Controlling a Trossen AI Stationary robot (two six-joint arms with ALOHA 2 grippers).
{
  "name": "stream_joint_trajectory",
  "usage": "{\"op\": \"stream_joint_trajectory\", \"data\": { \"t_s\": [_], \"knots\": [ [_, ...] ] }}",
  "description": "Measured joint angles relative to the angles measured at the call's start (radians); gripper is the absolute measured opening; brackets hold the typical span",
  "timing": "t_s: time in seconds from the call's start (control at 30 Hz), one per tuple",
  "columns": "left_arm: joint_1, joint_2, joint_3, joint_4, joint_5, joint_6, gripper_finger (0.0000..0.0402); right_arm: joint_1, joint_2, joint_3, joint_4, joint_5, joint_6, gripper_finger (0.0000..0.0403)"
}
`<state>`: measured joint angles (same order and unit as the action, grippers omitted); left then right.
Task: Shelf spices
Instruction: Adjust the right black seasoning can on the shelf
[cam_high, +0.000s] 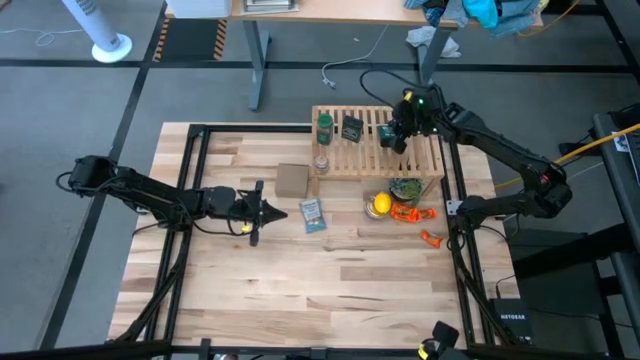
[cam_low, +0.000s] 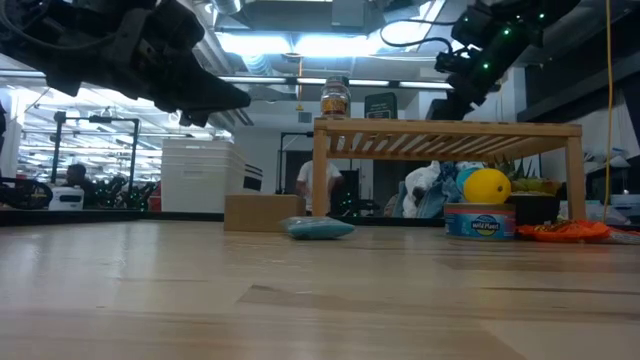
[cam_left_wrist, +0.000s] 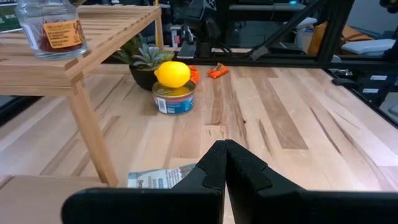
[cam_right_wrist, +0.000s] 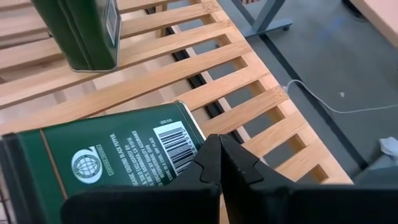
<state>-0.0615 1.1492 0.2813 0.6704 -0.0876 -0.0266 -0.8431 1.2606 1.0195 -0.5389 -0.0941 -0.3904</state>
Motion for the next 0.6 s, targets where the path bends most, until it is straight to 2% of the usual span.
{"op": "stream_joint_trajectory", "data": {
  "t_s": [0.23, 0.6],
  "knots": [
    [-0.004, 0.000, 0.000, 0.000, -0.001, 0.000, 0.0000, -0.017, 0.001, -0.001, 0.014, -0.048, -0.003, 0.0002],
    [-0.004, 0.000, 0.000, 0.004, -0.001, 0.000, 0.0000, -0.035, 0.001, -0.002, 0.019, -0.069, -0.009, 0.0002]
  ]
}}
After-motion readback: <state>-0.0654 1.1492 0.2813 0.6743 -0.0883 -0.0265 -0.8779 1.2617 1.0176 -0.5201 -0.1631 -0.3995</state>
